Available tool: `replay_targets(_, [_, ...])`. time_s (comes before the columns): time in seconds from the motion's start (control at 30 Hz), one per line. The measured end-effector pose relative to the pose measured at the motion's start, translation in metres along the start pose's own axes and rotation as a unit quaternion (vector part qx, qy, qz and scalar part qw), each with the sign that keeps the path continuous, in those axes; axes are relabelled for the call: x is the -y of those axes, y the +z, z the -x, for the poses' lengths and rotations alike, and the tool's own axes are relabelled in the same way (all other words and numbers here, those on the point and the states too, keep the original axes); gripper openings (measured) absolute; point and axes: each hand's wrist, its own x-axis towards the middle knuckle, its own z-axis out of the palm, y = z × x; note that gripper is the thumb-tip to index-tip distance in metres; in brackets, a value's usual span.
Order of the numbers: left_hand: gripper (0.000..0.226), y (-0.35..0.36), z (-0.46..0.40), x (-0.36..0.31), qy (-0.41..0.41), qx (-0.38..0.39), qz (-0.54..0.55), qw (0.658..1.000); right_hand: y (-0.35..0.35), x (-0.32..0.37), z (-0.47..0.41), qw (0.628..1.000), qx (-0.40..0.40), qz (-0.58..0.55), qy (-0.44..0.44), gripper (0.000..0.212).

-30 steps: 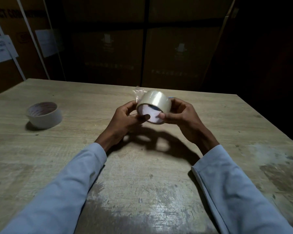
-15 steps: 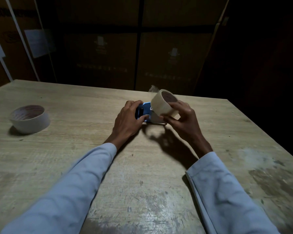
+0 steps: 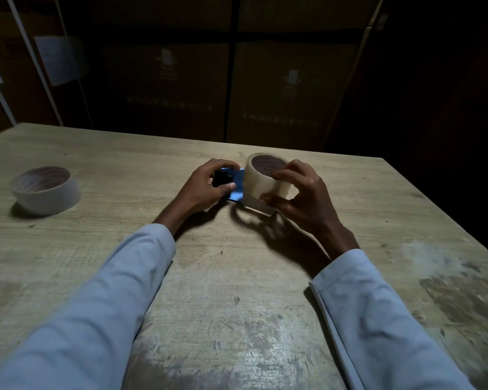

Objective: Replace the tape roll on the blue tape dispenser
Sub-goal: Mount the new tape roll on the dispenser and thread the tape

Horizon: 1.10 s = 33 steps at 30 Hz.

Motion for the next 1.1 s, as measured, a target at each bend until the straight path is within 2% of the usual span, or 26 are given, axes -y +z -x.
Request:
replay_targets(0.13, [0.061,-0.007,0.000,-0.009,-0.031,0.017,0.085,0.996,0.001,0.001,0.000,1.000,0.007,-0.019,-0.002,0.046])
replay_targets(0.23, [0.059,-0.005,0.000,-0.016,-0.041,0.001,0.128,0.991,0.001,0.001,0.001,0.999,0.010,-0.049,-0.002,0.045])
replay_targets(0.4, [0.019,0.006,-0.002,-0.023,0.023,-0.068,0.058,0.996,0.001,-0.007,0.002,0.996,0.014,-0.091,0.020,0.039])
replay_targets(0.5, [0.010,0.009,-0.004,-0.021,0.023,-0.092,0.017,0.995,0.000,-0.011,0.005,0.994,0.033,-0.093,0.054,0.033])
replay_targets(0.73, [0.011,0.012,-0.002,-0.032,0.002,-0.128,-0.093,0.987,0.004,0.002,0.002,0.994,0.009,-0.046,0.095,0.039])
replay_targets(0.83, [0.011,0.008,-0.001,-0.039,-0.018,-0.115,-0.094,0.989,0.005,0.003,0.003,0.997,0.006,-0.026,0.079,0.033])
replay_targets(0.97, [0.008,-0.002,-0.003,-0.043,-0.059,-0.075,-0.076,0.993,0.003,0.002,0.004,0.996,0.043,-0.042,0.071,0.036])
replay_targets(1.1, [0.011,-0.005,-0.001,-0.051,-0.027,-0.057,-0.123,0.990,0.002,0.003,0.002,0.992,0.088,-0.012,0.094,0.041])
